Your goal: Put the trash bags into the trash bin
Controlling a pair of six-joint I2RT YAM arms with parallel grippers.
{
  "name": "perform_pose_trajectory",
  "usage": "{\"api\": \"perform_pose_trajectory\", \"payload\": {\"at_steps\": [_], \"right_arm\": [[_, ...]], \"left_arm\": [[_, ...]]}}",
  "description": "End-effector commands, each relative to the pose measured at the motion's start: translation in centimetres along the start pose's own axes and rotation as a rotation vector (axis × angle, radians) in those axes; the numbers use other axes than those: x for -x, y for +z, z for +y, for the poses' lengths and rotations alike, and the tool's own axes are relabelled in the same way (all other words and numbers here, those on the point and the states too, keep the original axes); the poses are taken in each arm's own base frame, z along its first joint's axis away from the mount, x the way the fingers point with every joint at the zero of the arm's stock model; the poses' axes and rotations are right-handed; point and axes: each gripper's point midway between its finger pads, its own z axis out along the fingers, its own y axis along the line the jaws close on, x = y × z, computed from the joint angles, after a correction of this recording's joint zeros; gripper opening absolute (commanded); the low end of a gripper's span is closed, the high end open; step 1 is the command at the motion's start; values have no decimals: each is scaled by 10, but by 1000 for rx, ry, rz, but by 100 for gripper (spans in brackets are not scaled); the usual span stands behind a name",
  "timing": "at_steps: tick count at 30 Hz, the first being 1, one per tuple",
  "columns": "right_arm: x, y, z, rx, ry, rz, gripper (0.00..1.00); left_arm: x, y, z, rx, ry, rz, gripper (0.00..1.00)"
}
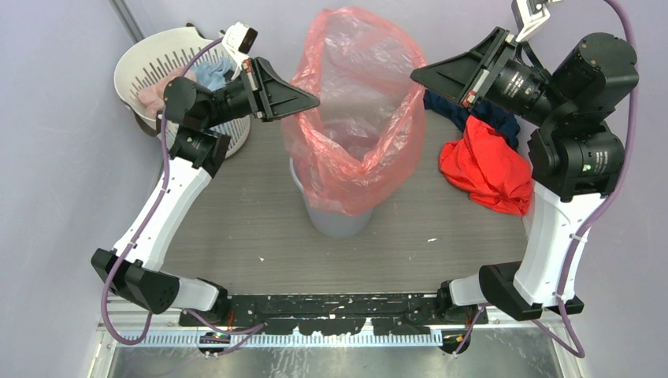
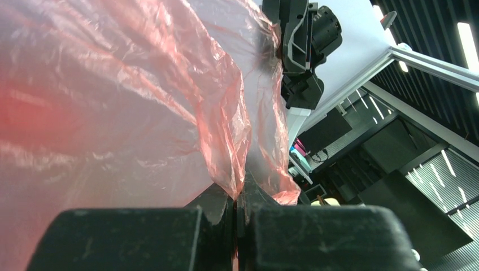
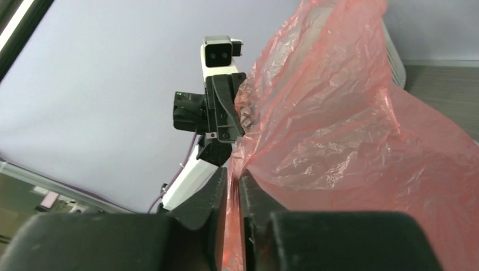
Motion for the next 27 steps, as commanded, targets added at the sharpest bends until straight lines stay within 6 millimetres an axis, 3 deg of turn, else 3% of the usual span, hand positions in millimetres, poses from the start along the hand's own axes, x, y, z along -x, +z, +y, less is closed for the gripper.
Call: {"api": "perform_pose_trajectory", "payload": {"at_steps": [1, 3, 5, 9, 11, 13, 15, 19, 20, 22, 27], "right_arm": [[10, 8, 11, 76, 12, 4, 17], [9, 7, 14, 84, -2, 11, 17], [6, 5, 14, 84, -7, 14, 24], [-4, 7, -7, 35, 17, 33, 12], [-8, 10, -19, 11, 30, 41, 12], [-9, 12, -23, 9, 27, 47, 38], [-7, 12, -18, 23, 10, 51, 41], [-8, 6, -15, -8, -15, 59, 67], [-10, 5, -18, -21, -13, 63, 69], [-16, 4, -30, -62, 9, 86, 84], [-40, -3, -72, -224, 47, 154, 92]], "left_arm": [[-4, -3, -22, -44, 81, 25, 0], [-4, -3, -18, -35, 77, 26, 0], [-5, -2, -14, -34, 71, 26, 0], [-4, -3, -10, -30, 73, 25, 0], [0, -3, -12, -29, 83, 21, 0], [4, -3, -13, -26, 90, 21, 0], [5, -4, -13, -24, 93, 26, 0], [4, -7, -9, -14, 89, 25, 0], [4, -8, -8, -12, 88, 23, 0], [4, -10, -7, -7, 90, 21, 0], [16, -21, -1, 22, 99, -10, 0]]}}
